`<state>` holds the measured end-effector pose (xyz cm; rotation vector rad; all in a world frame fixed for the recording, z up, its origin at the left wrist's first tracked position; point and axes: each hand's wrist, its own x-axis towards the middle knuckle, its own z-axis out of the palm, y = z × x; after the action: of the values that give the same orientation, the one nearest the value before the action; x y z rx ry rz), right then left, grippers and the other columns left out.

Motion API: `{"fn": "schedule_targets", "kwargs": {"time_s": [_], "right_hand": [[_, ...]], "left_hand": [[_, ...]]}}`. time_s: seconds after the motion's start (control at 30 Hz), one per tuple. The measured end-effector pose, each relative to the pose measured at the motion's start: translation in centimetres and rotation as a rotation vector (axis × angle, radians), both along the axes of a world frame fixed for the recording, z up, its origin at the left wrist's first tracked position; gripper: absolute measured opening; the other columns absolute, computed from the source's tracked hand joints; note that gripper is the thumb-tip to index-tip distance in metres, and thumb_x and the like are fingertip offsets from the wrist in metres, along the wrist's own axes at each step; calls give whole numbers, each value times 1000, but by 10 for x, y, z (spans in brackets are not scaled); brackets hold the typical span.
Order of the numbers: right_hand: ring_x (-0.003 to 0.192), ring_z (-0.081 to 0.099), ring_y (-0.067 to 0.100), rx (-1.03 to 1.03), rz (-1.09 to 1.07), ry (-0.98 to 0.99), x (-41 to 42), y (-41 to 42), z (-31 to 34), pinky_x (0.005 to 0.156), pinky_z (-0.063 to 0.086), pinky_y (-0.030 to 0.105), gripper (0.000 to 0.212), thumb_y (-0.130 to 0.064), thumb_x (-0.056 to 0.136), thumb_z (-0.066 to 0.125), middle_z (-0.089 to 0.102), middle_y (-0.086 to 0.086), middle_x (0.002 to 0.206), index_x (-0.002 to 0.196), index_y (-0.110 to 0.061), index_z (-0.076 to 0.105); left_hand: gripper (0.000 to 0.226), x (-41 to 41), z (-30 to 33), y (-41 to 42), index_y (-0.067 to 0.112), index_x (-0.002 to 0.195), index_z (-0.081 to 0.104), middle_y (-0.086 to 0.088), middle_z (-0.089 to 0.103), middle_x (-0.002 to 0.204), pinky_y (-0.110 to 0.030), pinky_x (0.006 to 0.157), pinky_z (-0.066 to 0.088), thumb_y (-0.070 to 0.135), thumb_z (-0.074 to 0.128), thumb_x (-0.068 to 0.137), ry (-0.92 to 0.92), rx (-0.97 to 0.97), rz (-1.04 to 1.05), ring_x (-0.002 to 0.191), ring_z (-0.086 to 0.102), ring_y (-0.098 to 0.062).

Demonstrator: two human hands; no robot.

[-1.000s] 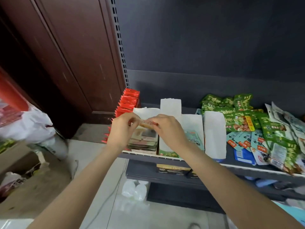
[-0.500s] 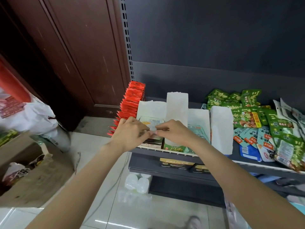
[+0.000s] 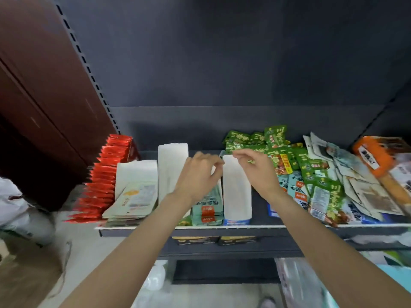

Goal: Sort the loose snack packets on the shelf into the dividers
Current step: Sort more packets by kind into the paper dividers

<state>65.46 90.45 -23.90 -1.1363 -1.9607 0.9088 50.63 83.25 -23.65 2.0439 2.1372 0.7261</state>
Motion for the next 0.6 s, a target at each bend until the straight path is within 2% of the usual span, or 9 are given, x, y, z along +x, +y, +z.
{"fn": "schedule_targets", "kwargs": {"time_s": [0.07, 0.13, 0.23, 0.3, 0.37, 0.43, 0.53, 0.6], "right_hand": [[96, 62, 11, 3, -78, -4, 40, 29, -3, 88, 49, 26, 23, -6, 90, 53, 70, 0, 104, 105, -12, 70], [98, 61, 12, -8, -132, -54, 80, 61, -9, 88, 47, 24, 23, -7, 91, 52, 69, 2, 107, 108, -11, 68], [107, 60, 19, -39, -179, -186, 137, 114, -24, 94, 46, 30, 26, -10, 92, 52, 65, 7, 117, 116, -10, 63], [112, 57, 26, -65, -207, -323, 170, 148, -37, 94, 46, 36, 31, -14, 92, 53, 60, 11, 124, 123, -10, 58], [115, 53, 31, -77, -214, -445, 197, 179, -52, 92, 43, 36, 37, -16, 92, 54, 54, 14, 129, 128, -9, 52], [120, 47, 31, -107, -194, -504, 214, 203, -66, 95, 40, 36, 45, -19, 91, 54, 47, 14, 135, 134, -11, 43], [137, 28, 28, -221, -144, -584, 226, 228, -82, 110, 27, 35, 70, -35, 91, 55, 25, 10, 152, 147, -13, 20], [140, 22, 27, -197, -74, -674, 226, 235, -88, 113, 23, 37, 78, -46, 88, 56, 21, 10, 154, 147, -12, 19]], "left_hand": [[25, 40, -2, 40, 18, 110, 66, 0, 68, 108, -39, 88, 44, 21, 48, 93, -79, 18, -25, 101, 54, -23], [24, 78, -8, 80, 15, 110, 65, -4, 68, 106, -38, 87, 46, 18, 49, 92, -164, -4, -19, 101, 56, -25], [26, 129, -24, 137, 8, 114, 61, -13, 65, 112, -38, 89, 48, 15, 50, 92, -285, -127, 18, 105, 59, -29], [33, 157, -38, 171, 5, 124, 54, -18, 57, 123, -38, 92, 45, 18, 47, 95, -260, -250, 74, 112, 55, -33], [45, 178, -54, 197, 3, 137, 40, -19, 44, 138, -36, 101, 39, 24, 44, 97, -228, -365, 126, 125, 44, -33], [59, 187, -69, 214, 7, 147, 23, -13, 22, 154, -35, 112, 26, 33, 41, 98, -170, -469, 152, 140, 25, -29], [69, 193, -89, 232, 17, 151, 9, -1, -5, 159, -43, 118, 13, 46, 39, 96, -87, -602, 173, 146, 2, -25], [69, 196, -94, 235, 21, 151, 7, 3, -13, 158, -46, 118, 13, 50, 37, 95, -70, -681, 179, 146, -5, -25]]}}
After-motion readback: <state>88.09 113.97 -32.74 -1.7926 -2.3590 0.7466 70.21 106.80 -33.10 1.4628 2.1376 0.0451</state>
